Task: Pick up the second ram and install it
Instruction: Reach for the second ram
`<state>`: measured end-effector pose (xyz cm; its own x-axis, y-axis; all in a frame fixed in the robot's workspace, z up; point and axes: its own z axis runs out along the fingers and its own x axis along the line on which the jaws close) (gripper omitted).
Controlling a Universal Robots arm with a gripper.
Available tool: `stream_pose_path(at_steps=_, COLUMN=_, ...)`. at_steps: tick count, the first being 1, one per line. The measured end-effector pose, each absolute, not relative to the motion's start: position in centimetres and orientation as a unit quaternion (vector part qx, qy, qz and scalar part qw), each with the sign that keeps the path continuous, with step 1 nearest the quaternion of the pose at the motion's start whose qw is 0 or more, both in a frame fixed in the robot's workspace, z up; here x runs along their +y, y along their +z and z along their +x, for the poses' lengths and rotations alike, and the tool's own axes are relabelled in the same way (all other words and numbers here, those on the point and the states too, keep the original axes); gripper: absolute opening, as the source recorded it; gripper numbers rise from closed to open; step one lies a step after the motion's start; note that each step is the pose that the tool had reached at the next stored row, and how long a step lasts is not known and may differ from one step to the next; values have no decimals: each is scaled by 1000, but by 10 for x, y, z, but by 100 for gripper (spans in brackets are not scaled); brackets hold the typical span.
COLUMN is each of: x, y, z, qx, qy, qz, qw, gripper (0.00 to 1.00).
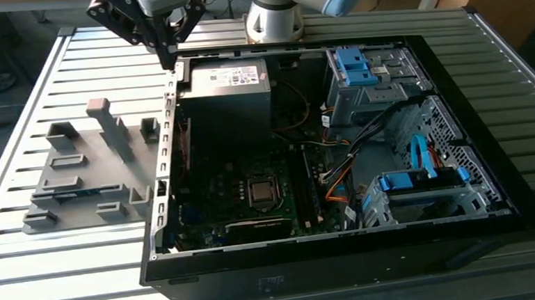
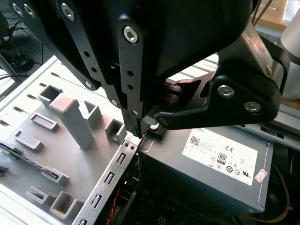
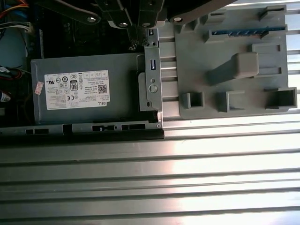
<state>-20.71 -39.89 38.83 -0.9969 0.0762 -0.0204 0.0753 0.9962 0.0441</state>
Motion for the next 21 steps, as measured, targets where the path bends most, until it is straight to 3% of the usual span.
stream_pose_path(at_steps=21, x=-399, y=387, z=-218, qx=999, qy=22, qz=38, qw=10, gripper=11)
